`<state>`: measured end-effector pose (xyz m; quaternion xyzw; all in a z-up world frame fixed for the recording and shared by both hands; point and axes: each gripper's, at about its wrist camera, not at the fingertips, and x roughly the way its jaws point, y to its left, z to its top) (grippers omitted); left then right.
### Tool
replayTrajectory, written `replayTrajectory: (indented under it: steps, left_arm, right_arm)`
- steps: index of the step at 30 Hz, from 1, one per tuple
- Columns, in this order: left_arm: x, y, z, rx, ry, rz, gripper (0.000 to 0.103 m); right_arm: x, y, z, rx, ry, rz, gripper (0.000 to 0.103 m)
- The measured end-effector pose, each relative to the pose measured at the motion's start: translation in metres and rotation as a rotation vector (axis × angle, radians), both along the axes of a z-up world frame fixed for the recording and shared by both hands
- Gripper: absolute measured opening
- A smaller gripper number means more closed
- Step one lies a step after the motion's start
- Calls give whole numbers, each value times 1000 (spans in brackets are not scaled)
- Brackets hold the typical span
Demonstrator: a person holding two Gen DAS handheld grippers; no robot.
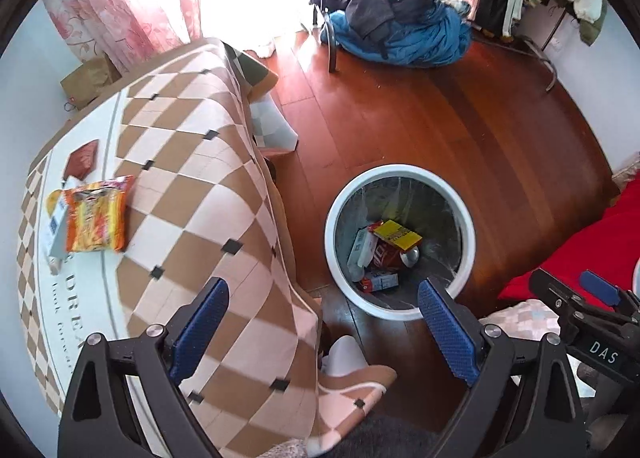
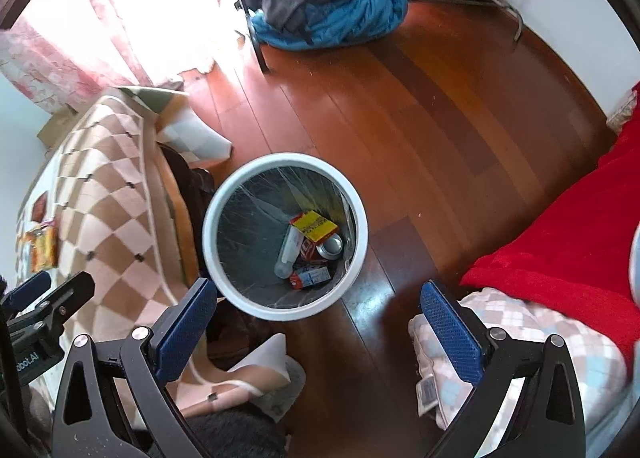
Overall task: Collect trash
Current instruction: 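Open both tools to drop the yellow box and cup into the bin, then grasp the orange snack bag with the right tool while the left tool grasps the white box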
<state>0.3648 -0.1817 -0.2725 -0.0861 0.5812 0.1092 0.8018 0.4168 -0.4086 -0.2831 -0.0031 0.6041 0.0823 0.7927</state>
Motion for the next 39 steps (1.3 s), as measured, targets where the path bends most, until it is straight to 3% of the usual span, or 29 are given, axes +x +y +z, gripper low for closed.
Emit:
replayTrajectory:
  steps: [7,14,20,25,29,35,39]
  left_arm:
    - [-28,7,49,-7,-83,-10,97]
    - [-53,36,104,5,-165,33,97]
    - [-73,110,126,37,-224,139,97]
    - [-99,199,99,189,-168,282,97]
    - [-130,272,40,278,-37,414,97]
    - [-167,335,-43,242,121,542,97]
    - [-179,350,-72,210,158,576,97]
  right_arm:
    - [-32,11,62,21,-78,16,103]
    - [-54,35,123,120,-133,19,103]
    - [-56,129,146,157,-138,202,103]
    - [-50,255,111,80,-59,481,103]
    - [-51,375,50,-105,15,762,103]
    - [-53,479,-19,-287,87,1030,103]
    - [-61,521,-55,-403,117,1193,103]
